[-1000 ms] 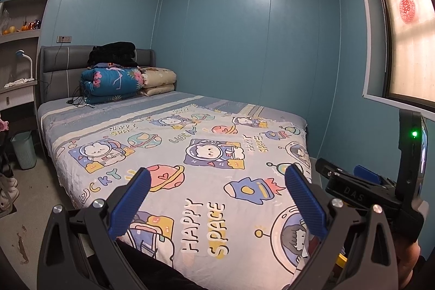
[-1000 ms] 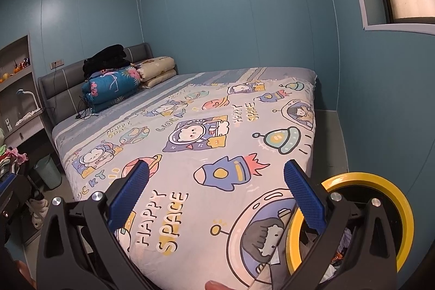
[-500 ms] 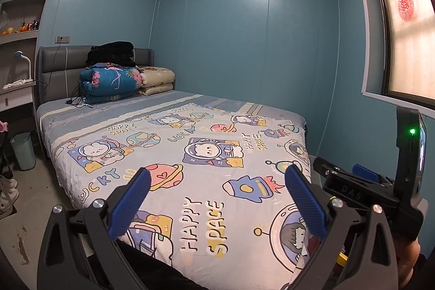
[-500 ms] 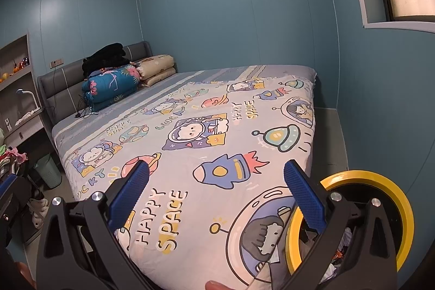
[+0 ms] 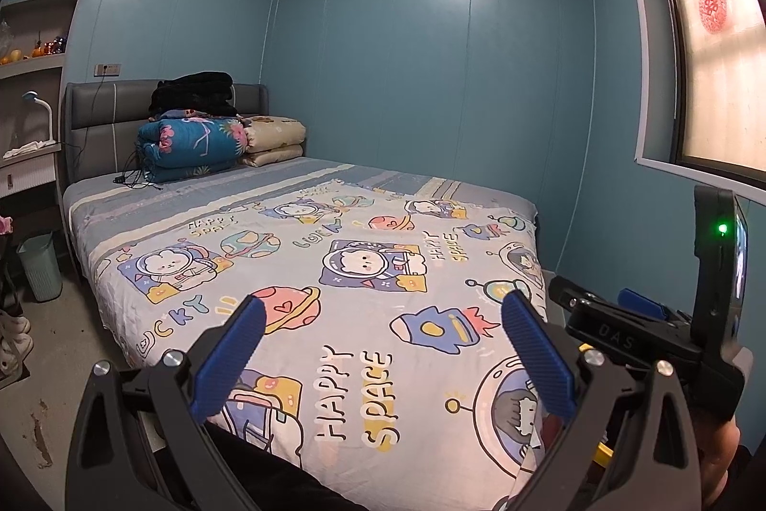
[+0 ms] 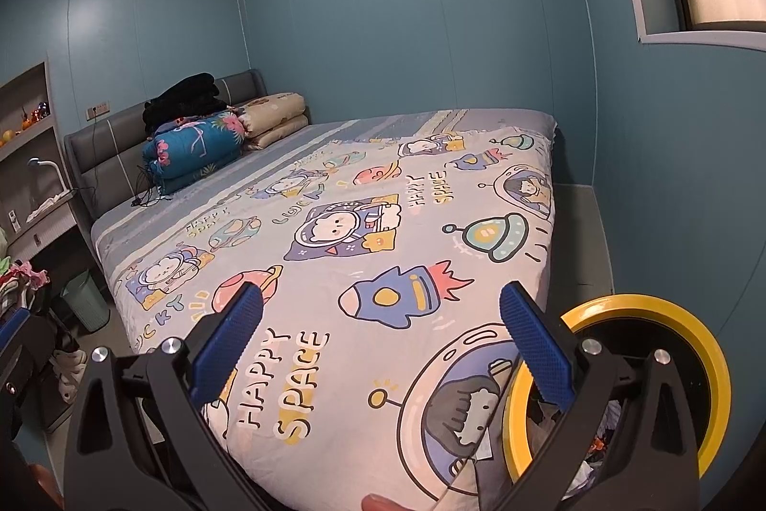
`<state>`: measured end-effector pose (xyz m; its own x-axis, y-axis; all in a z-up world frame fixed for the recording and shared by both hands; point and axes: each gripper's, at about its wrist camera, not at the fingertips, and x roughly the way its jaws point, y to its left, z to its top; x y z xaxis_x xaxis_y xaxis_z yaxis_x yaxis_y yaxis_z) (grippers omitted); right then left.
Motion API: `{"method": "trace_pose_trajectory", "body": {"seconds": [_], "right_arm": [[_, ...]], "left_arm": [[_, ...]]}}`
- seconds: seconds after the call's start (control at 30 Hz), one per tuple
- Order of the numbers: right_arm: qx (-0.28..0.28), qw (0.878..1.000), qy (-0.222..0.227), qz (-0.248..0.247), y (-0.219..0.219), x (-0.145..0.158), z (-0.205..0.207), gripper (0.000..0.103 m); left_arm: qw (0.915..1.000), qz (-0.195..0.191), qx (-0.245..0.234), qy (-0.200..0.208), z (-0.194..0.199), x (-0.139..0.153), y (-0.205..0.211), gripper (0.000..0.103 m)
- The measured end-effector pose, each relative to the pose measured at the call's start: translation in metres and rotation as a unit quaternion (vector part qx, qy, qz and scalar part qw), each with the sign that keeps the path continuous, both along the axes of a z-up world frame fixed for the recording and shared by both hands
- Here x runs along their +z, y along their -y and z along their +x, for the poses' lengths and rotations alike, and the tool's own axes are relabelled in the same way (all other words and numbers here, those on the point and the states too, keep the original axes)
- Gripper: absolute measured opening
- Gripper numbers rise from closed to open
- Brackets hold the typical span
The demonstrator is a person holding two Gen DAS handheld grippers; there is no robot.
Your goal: Collect trash
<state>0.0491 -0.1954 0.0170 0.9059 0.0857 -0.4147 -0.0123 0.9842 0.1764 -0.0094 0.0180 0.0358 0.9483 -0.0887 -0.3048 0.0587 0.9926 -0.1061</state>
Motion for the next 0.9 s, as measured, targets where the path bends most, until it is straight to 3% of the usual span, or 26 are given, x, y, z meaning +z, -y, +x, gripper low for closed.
{"method": "trace_pose_trajectory", "body": {"seconds": [0.9], "right_arm": [[0.000, 1.000, -0.010, 0.004, 0.0030, -0.0054, 0.0034, 0.095]], "left_arm": [[1.0000, 0.001, -0.005, -0.007, 0.0028, -0.0026, 0.0004, 0.095]]}}
